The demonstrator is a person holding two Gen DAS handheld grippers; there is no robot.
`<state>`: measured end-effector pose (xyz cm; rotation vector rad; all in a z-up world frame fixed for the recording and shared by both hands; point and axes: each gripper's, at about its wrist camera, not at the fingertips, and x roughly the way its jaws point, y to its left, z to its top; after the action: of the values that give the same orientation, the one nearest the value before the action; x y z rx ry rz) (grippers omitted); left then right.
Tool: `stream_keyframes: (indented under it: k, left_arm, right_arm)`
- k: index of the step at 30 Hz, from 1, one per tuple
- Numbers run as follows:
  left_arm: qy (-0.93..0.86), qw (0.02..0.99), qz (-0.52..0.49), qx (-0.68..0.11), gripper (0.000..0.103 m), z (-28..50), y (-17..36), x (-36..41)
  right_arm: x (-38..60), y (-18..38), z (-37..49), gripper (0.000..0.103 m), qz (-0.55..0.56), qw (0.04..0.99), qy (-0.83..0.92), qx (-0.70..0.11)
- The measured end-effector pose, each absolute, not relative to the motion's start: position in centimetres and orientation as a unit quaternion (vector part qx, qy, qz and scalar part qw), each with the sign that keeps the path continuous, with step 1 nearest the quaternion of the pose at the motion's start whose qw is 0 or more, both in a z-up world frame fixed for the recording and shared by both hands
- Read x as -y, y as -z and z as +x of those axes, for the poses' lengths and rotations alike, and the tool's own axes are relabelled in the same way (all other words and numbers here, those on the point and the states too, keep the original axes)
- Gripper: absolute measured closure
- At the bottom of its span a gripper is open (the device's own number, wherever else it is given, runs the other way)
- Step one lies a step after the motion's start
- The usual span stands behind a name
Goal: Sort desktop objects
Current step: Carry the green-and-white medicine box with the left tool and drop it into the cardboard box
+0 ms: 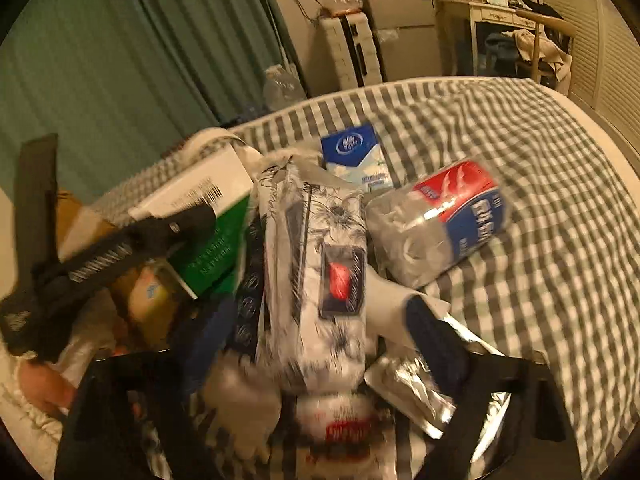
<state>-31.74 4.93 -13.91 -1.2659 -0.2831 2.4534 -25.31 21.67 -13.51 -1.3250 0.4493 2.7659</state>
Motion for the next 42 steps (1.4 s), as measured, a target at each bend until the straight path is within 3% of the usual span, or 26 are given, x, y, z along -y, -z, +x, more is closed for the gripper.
stream_keyframes:
  k: [2,3,4,7,9,22,30,37,42]
  left_arm:
    - [-0.867,0.186,-0.449,0.108,0.004,-32.3,13.9,-5.0]
    - [-0.870,0.190,-0.442,0.104,0.021,-32.2,13.5,-5.2]
    - [-0.870,0.203,-0.440,0.098,0.025,-31.8,13.1,-5.6]
    - [-0.875,0.198,-0.436,0.072,0.026,-31.2,12.3,-6.3]
    - [-0.879,0.194,-0.429,0.071,0.026,-30.4,11.3,-6.1]
    - [-0.910,0.195,-0.358,0.075,0.026,-21.0,-1.4,-2.3]
    - [-0.933,0.135,-0.320,0.089,0.026,-15.5,-7.4,8.5]
    - [-0.932,0.055,-0.344,0.103,0.026,-15.3,-4.9,17.8]
    - [-0.924,0.015,-0.369,0.100,0.026,-15.8,-1.2,21.4]
  right_arm:
    - [-21.3,13.8,-25.9,0.044,-0.429,0.001,-0.891,-0.150]
    - [-21.2,13.9,-25.9,0.054,-0.428,0.003,-0.892,-0.149]
    - [-21.2,13.9,-25.6,0.059,-0.424,0.004,-0.894,-0.145]
    - [-21.4,13.9,-24.8,0.080,-0.421,-0.020,-0.893,-0.160]
    - [-21.4,13.4,-23.9,0.083,-0.417,-0.016,-0.894,-0.164]
    - [-18.3,5.8,-15.9,0.084,-0.350,-0.020,-0.920,-0.177]
    - [-12.0,-0.3,-12.8,0.084,-0.309,-0.099,-0.932,-0.165]
    - [-2.2,-3.1,-16.4,0.084,-0.319,-0.199,-0.916,-0.141]
    - [2.8,-1.7,-21.5,0.084,-0.341,-0.225,-0.904,-0.128]
